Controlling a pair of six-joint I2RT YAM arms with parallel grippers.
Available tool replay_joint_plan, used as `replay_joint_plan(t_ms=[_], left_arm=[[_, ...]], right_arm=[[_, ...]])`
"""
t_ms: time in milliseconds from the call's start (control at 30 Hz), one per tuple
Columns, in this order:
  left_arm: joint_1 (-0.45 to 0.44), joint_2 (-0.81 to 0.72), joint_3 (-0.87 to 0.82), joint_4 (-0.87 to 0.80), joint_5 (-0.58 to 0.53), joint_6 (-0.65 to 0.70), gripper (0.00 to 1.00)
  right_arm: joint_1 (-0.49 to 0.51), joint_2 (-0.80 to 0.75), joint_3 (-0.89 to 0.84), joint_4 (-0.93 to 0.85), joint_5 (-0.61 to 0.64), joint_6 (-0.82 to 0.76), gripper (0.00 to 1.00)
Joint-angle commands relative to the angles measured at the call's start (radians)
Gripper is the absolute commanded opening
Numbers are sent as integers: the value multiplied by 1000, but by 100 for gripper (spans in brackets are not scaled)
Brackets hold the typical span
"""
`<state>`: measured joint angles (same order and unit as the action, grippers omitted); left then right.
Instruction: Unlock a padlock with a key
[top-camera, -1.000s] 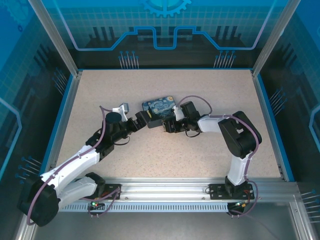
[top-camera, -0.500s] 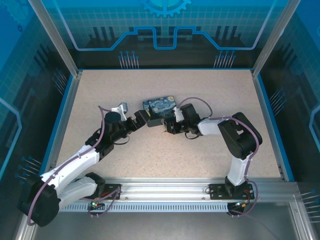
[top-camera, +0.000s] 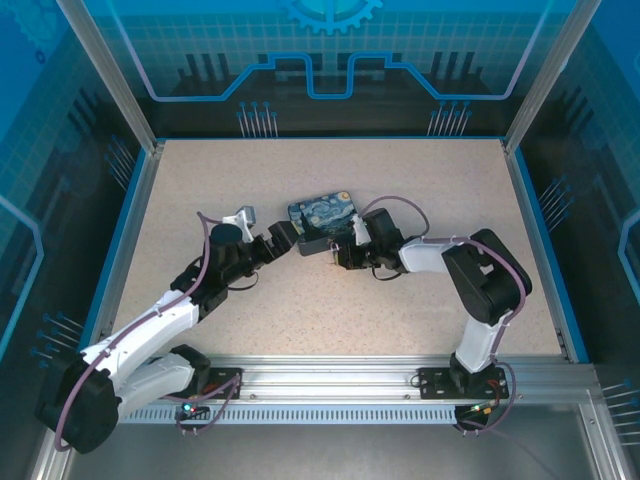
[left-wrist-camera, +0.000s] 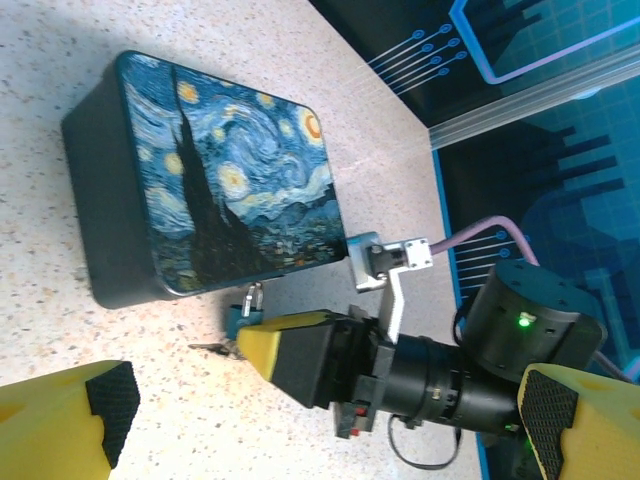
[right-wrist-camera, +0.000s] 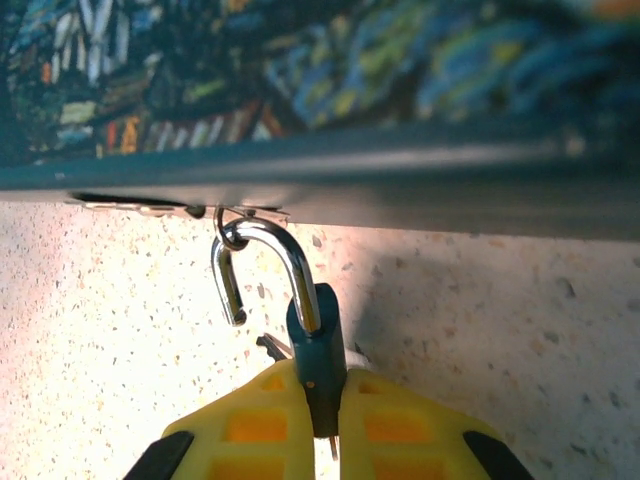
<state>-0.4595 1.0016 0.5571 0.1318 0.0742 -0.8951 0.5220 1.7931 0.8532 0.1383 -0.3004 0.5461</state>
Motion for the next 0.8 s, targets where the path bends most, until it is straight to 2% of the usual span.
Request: replay_joint_plan(t_ms=[0, 200, 333, 500, 767], left_arm=[[10, -19, 20, -57, -48, 35, 99], [-2, -31, 37, -116, -88, 61, 99], [-49, 1, 89, -194, -168, 115, 99], [-125, 131, 226, -322, -299, 236, 99], [-134, 418, 486, -457, -371, 398, 99]], right_arm=[[8, -48, -17, -57, 28, 73, 0], [9, -83, -43, -84, 64, 155, 0], [7, -105, -72, -91, 91, 183, 0], [4, -126, -101, -88, 103, 205, 0], [-15, -158, -141, -63, 112, 246, 0]])
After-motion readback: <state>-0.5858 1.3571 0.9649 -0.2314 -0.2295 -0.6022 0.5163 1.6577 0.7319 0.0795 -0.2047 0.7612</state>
